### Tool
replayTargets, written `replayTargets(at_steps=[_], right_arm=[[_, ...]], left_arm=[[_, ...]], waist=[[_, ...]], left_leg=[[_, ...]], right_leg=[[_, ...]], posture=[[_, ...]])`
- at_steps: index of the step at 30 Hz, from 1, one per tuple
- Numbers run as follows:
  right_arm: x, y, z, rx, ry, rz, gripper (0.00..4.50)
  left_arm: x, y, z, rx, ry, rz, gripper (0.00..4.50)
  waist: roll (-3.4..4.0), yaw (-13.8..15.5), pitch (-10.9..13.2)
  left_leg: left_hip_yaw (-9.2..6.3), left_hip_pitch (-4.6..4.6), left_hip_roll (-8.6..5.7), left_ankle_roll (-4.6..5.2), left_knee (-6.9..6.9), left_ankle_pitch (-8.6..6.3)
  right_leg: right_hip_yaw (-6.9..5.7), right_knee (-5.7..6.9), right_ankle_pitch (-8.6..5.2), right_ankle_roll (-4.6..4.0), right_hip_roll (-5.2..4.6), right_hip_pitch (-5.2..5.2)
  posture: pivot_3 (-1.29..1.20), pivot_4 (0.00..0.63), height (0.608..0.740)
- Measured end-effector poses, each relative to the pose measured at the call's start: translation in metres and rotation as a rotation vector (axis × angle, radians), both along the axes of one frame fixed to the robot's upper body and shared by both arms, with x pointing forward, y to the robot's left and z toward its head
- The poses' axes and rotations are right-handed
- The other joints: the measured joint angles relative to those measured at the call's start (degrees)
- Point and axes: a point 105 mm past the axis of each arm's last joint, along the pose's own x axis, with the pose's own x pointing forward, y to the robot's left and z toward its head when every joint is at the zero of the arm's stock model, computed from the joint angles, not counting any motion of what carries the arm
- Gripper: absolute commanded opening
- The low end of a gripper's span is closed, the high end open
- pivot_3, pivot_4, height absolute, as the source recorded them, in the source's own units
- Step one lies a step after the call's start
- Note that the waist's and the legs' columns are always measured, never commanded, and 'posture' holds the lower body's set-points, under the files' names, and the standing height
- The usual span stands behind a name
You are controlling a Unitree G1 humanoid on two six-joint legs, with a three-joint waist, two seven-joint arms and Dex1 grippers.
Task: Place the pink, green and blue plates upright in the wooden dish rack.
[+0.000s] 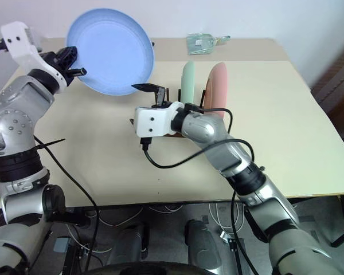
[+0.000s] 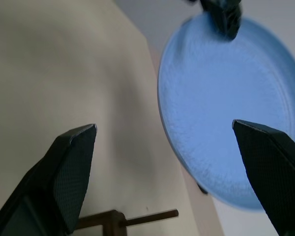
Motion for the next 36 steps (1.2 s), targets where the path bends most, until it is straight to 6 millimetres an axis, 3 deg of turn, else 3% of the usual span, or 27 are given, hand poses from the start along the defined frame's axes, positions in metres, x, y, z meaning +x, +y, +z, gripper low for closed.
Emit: replayTargets(at_steps=[2,5,12,15,18,21,22,23,25,28,32,34,36], right_arm=[[0.007,0.004,0.000,-0.025,-0.026,-0.017,4.50],[0.013,0.007,-0.004,-0.039,-0.038,-0.033,3.66],[0.015,0.011,-0.008,-0.078,-0.066,-0.047,0.03],[0.014,0.011,-0.008,-0.098,-0.093,-0.046,0.03],[0.014,0.010,-0.009,-0.113,-0.109,-0.052,0.00],[0.014,0.010,-0.008,-0.122,-0.130,-0.058,0.00],[0.014,0.010,-0.008,-0.124,-0.133,-0.057,0.00],[0.013,0.011,-0.009,-0.123,-0.135,-0.053,0.00],[0.010,0.012,-0.010,-0.111,-0.135,-0.036,0.00],[0.005,0.011,-0.014,-0.077,-0.118,-0.011,0.00],[-0.005,0.010,-0.009,0.031,-0.088,0.027,0.00],[-0.013,0.013,-0.002,0.109,-0.073,0.062,0.00],[-0.024,0.014,0.012,0.247,-0.040,0.102,0.00]], left_arm=[[-0.001,-0.006,0.001,0.009,0.005,-0.015,0.02],[-0.002,-0.009,0.001,0.016,0.014,-0.026,0.00],[-0.008,-0.029,-0.001,0.016,0.027,-0.103,0.00],[-0.008,-0.027,-0.003,0.010,0.033,-0.100,0.00],[-0.008,-0.029,-0.005,-0.010,0.040,-0.113,0.95],[-0.007,-0.032,0.001,-0.055,0.000,-0.133,2.29],[-0.006,-0.028,0.009,-0.070,-0.040,-0.113,2.29],[-0.004,-0.019,0.021,-0.082,-0.096,-0.072,2.29],[-0.006,0.018,0.051,-0.065,-0.227,0.098,2.29],[-0.016,0.073,0.066,0.007,-0.329,0.339,2.29],[-0.018,0.110,0.041,0.173,-0.313,0.487,2.29],[-0.017,0.115,0.014,0.303,-0.270,0.486,2.29],[-0.013,0.107,-0.029,0.399,-0.188,0.399,2.29]], waist=[[0.00,0.1,0.0],[-0.01,0.1,0.0],[-0.01,0.1,0.0],[0.00,0.0,0.0],[0.00,0.1,0.0],[0.00,0.2,0.0],[-0.03,0.2,0.0],[-0.03,0.2,0.0],[-0.02,-0.2,0.0],[0.01,-0.3,0.0],[0.00,0.2,0.0],[0.00,0.3,0.0],[0.00,0.5,0.0]], left_leg=[[-0.01,-0.02,-0.01,0.00,-0.01,0.00],[-0.02,-0.05,-0.02,0.00,-0.01,0.00],[-0.05,-0.05,-0.03,-0.01,0.00,0.00],[-0.06,-0.05,-0.02,-0.01,-0.01,0.00],[-0.05,-0.05,-0.03,-0.02,0.00,0.01],[-0.05,-0.05,-0.03,-0.02,0.00,0.01],[-0.06,-0.05,-0.03,-0.04,0.00,0.02],[-0.05,-0.05,-0.03,-0.05,0.00,0.03],[-0.01,0.01,-0.02,-0.06,-0.06,0.02],[-0.02,0.05,0.00,-0.06,-0.14,0.03],[0.01,-0.01,-0.02,-0.07,-0.08,0.03],[0.02,-0.02,-0.03,-0.07,-0.06,0.03],[0.02,-0.02,-0.02,-0.07,-0.06,0.03]], right_leg=[[0.00,-0.01,0.00,0.00,-0.02,0.01],[0.00,-0.02,0.00,0.01,-0.03,0.00],[0.00,-0.01,0.01,0.01,-0.03,0.00],[-0.01,0.01,0.01,0.01,-0.01,-0.01],[-0.01,0.00,0.01,0.01,-0.03,0.00],[-0.01,0.00,0.01,0.01,-0.03,0.00],[-0.01,-0.01,0.01,0.01,-0.03,0.00],[-0.01,-0.01,0.01,0.01,-0.03,0.00],[0.01,-0.01,0.01,0.01,-0.02,-0.01],[0.01,0.00,0.01,0.00,0.02,-0.02],[0.00,-0.02,0.01,0.00,-0.04,0.01],[0.00,-0.05,0.01,-0.01,-0.06,0.03],[0.00,-0.04,0.01,-0.01,-0.09,0.04]], posture=[[0.00,0.150,0.732],[0.00,0.150,0.732],[0.00,0.150,0.732],[0.00,0.150,0.732],[0.00,0.150,0.732],[0.00,0.150,0.732],[0.00,0.150,0.732],[0.00,0.150,0.732],[0.00,0.150,0.732],[0.00,0.150,0.732],[0.00,0.150,0.732],[0.00,0.150,0.732],[0.00,0.150,0.732]])
